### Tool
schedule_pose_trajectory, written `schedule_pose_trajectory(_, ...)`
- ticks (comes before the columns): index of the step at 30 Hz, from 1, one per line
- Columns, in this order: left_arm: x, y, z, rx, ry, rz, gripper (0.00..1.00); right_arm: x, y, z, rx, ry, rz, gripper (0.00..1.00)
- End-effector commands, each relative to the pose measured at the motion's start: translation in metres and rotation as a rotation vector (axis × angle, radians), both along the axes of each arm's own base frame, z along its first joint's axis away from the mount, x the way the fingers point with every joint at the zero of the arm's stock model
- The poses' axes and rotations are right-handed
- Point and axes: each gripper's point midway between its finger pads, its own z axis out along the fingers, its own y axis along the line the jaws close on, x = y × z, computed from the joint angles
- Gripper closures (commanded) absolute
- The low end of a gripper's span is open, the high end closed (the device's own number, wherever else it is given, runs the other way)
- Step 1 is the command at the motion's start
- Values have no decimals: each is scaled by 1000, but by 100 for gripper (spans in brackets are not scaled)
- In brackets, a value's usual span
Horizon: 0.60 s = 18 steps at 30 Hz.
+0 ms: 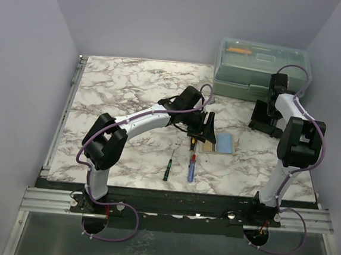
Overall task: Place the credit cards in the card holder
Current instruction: Pick up the credit card from the storage box.
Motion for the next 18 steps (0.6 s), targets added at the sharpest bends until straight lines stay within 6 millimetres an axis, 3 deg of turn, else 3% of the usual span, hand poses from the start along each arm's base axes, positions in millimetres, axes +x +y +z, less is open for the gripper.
schedule_pose_trajectory(1, -3, 0, 5, -25, -7, -22, 36, -4, -4, 17, -7, -21, -41, 97)
schedule_pose_trajectory(10, -4, 0, 3, -23, -2, -23, 36, -3, 17, 20, 134, -89, -87, 100)
schedule_pose_trajectory(18, -2, 0, 0, -18, 0, -20, 35, -9, 22, 44, 156, -195, -89, 100)
